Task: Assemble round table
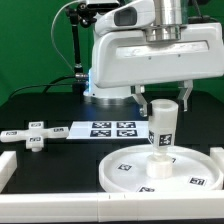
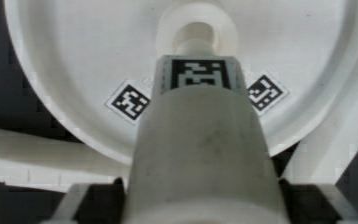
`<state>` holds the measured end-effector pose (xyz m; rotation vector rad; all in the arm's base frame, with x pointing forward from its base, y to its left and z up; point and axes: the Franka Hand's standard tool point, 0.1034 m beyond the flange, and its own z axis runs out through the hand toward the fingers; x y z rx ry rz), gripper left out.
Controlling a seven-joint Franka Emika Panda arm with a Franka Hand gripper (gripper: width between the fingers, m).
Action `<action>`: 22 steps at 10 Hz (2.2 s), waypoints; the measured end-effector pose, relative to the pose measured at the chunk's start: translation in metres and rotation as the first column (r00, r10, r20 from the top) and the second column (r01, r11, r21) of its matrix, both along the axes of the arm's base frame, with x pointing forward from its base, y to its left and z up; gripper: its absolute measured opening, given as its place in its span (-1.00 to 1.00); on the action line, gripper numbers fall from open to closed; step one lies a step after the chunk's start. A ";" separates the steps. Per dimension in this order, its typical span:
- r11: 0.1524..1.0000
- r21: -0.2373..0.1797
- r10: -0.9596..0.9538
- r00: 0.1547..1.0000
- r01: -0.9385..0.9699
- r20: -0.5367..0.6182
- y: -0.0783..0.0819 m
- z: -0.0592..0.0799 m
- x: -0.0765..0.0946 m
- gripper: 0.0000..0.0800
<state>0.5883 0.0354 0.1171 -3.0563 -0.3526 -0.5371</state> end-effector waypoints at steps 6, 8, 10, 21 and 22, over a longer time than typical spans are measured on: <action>1.000 -0.003 0.009 1.000 -0.009 0.004 0.005 -0.006 -0.012 0.02; 1.000 -0.004 0.010 1.000 -0.010 0.002 0.005 -0.006 -0.014 0.02; 1.000 -0.005 0.010 1.000 -0.010 -0.002 0.005 -0.007 -0.018 0.02; 1.000 -0.006 0.011 1.000 -0.011 -0.021 0.005 -0.024 -0.026 0.02; 1.000 -0.007 0.010 1.000 -0.010 -0.013 0.005 -0.024 -0.025 0.02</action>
Offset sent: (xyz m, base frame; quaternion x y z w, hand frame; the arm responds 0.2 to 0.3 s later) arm -0.0119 0.0047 0.0012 -0.0093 0.0137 0.0026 0.9999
